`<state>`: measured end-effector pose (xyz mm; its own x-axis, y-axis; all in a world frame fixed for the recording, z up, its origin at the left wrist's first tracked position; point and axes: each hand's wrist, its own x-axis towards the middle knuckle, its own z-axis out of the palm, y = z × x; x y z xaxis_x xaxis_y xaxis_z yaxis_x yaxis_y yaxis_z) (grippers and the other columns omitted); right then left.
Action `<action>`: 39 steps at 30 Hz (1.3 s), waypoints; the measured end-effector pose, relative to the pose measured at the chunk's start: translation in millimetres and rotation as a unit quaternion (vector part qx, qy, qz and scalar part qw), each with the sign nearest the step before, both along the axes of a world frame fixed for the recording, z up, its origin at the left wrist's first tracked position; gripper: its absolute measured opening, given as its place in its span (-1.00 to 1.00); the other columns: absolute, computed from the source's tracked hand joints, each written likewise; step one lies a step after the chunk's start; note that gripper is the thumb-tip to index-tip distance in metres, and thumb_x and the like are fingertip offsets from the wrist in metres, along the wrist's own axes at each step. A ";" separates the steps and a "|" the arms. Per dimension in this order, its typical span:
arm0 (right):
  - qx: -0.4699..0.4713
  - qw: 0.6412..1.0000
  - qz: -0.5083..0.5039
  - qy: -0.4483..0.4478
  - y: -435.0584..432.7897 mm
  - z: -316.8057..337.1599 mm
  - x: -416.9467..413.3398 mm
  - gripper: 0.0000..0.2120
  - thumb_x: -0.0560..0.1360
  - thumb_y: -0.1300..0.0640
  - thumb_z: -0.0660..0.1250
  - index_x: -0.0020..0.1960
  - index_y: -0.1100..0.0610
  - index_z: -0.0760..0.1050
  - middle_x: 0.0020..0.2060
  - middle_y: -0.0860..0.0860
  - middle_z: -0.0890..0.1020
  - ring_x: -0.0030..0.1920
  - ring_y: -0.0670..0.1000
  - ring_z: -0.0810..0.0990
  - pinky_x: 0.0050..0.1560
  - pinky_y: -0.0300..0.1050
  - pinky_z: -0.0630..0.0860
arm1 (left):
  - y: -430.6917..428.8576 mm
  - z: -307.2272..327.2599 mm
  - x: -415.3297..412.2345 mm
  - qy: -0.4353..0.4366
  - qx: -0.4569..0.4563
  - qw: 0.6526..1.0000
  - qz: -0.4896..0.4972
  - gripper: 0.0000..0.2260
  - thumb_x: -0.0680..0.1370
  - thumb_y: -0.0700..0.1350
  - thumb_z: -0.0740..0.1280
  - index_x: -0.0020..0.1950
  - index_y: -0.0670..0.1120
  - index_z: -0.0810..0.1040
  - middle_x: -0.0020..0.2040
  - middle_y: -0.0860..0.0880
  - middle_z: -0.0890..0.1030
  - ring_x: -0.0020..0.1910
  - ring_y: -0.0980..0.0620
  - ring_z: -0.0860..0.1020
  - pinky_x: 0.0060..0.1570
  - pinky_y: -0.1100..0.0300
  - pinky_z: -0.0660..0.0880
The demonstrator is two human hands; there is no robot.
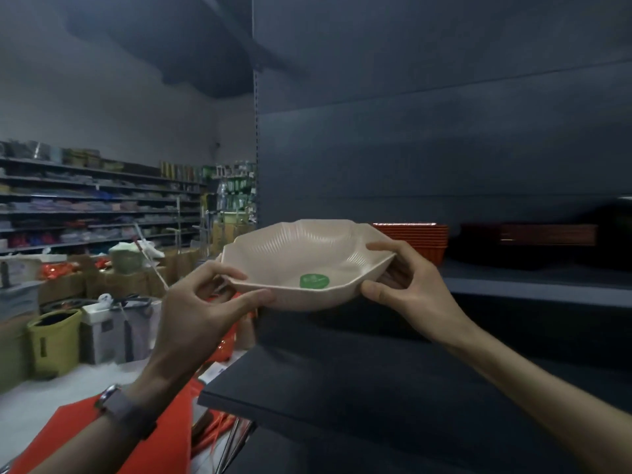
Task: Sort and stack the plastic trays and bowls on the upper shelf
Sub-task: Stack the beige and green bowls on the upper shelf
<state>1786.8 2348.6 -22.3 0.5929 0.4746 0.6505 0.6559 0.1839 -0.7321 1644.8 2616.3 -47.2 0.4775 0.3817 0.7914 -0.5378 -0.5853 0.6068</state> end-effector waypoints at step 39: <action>0.151 0.898 -0.403 -0.090 -401.1 91.9 32.5 -0.51 0.44 0.35 0.57 0.23 0.18 0.39 0.17 0.22 0.67 0.19 0.09 0.70 0.18 -0.09 0.66 | -411.3 129.5 248.4 -0.017 0.015 0.902 -0.432 -0.24 0.43 0.10 0.52 0.58 0.02 0.34 0.29 0.28 0.56 0.28 0.34 0.54 0.15 0.53 0.45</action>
